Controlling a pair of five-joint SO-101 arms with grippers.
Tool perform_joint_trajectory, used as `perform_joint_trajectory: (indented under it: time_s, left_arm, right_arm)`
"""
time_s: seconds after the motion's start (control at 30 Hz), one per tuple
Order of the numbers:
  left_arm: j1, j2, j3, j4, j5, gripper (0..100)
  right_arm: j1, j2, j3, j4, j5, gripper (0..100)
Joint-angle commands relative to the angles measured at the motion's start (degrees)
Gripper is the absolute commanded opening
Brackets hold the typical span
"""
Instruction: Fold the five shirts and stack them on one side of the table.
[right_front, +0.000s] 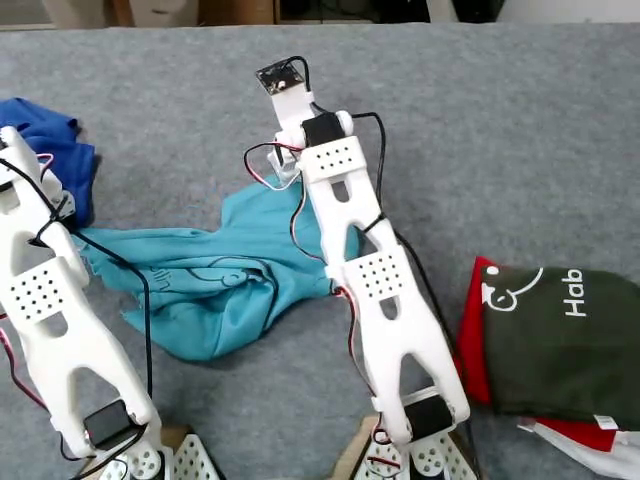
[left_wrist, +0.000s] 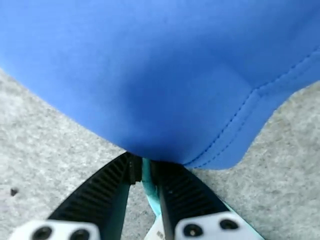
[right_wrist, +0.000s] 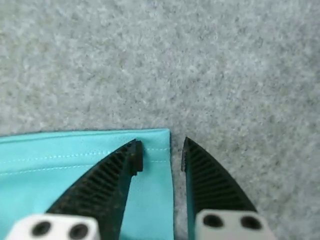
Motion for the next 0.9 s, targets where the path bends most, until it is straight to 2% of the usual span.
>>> perform_joint_trajectory:
  time_s: [0.0,0.13,0.27,0.47,0.63,0.73,0.87]
  left_arm:
    - [0.44,-0.22,-1.41,0.26,-0.35,2]
    - [0.44,-0.22,-1.41,0.26,-0.35,2]
    - [0.35,-0.22,-1.41,0.26,-0.35,2]
    - [0.44,-0.22,-1.41,0.26,-0.35,2]
    - [0.53,-0.22,-1.41,0.26,-0.35,2]
    - [0.7,-0.22,-1.41,0.26,-0.35,2]
    - [2.11,-0.22,-2.02,0.09,-0.26,2]
  right_arm:
    - [-0.92,-0.31,-0.04,1.32,3.25,14.1]
    - [-1.19,-0.48,0.75,1.49,4.75,13.3]
    - [-1.19,-1.36,2.42,1.32,4.84,5.8]
    - [-1.1,-2.15,4.0,1.05,4.31,5.1]
    - [0.04,-2.15,3.91,-2.73,-3.87,0.1]
    - [1.27,-2.33,2.68,-4.92,-7.74,0.4]
    - [1.45,-3.38,-4.79,-1.32,-9.41,0.4]
